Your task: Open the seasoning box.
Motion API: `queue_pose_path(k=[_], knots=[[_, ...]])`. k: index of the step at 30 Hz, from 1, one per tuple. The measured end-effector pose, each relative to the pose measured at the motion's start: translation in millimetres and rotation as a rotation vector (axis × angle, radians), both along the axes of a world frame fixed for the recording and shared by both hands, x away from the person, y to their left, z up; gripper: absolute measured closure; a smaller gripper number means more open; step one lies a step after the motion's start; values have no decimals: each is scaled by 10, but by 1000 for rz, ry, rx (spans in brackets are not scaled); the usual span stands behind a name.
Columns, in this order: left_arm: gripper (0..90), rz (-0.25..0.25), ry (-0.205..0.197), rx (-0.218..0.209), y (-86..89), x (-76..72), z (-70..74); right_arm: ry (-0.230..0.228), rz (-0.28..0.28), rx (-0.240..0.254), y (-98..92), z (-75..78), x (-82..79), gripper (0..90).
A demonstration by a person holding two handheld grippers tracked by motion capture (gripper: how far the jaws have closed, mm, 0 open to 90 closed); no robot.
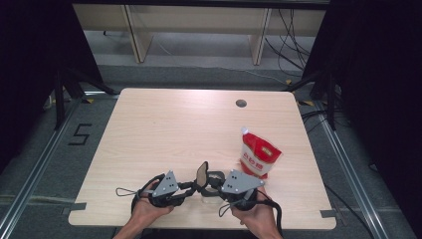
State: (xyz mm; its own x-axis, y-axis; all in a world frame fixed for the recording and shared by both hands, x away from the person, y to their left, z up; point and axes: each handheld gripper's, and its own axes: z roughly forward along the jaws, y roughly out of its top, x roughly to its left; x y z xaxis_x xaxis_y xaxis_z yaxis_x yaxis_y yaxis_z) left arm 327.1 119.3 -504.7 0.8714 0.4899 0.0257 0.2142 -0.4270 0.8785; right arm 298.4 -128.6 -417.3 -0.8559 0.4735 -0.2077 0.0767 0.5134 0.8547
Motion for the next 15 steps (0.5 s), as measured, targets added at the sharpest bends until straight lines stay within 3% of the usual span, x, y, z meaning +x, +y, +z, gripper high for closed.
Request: queue_pose_path(k=[3, 4, 15], knots=[[735, 7, 3, 4, -3, -3, 3, -6, 7, -1, 42, 14, -5, 895], [735, 25, 23, -13, -11, -19, -3, 0, 6, -2, 73, 21, -11, 893], [735, 26, 13, -4, -18, -20, 3, -14, 32, -20, 225, 32, -16, 892]])
